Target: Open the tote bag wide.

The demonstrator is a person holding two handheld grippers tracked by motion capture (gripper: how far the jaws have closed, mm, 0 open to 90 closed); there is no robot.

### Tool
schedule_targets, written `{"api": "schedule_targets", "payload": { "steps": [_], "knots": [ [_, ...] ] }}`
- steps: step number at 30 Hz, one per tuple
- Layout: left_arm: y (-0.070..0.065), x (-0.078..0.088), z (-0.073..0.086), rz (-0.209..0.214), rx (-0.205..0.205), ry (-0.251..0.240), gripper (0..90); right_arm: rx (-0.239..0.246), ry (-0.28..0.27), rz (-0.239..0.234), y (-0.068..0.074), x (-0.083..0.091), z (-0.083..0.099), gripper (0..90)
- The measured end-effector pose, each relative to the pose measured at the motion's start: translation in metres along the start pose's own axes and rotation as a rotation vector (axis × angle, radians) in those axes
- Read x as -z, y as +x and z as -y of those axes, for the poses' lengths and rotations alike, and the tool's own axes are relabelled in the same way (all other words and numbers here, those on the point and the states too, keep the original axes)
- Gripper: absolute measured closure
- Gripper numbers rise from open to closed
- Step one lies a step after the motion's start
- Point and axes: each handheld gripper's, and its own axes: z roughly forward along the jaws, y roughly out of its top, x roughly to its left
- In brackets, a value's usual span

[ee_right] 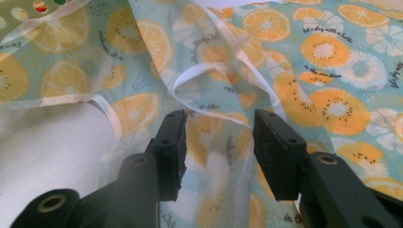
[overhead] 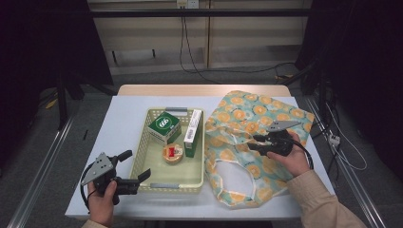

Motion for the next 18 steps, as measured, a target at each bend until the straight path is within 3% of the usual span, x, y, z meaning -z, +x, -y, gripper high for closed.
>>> {"api": "schedule_targets", "payload": {
  "steps": [6, 11, 14, 18],
  "knots": [
    [0.000, -0.001, 0.000, 0.004, -0.002, 0.000, 2.1, 0.000, 0.010, 0.011, -0.005, -0.012, -0.001, 68.6],
    [0.001, -0.001, 0.000, 0.003, -0.001, 0.003, 2.1, -0.020, 0.032, -0.009, -0.014, -0.021, -0.001, 88.7],
    [0.001, 0.000, 0.001, -0.001, 0.003, 0.001, 2.1, -0.056, 0.007, -0.028, -0.021, -0.021, -0.004, 90.0],
    [0.002, 0.000, 0.001, 0.000, 0.005, 0.003, 2.1, -0.057, -0.006, 0.021, -0.034, -0.016, -0.012, 90.0]
  ]
}}
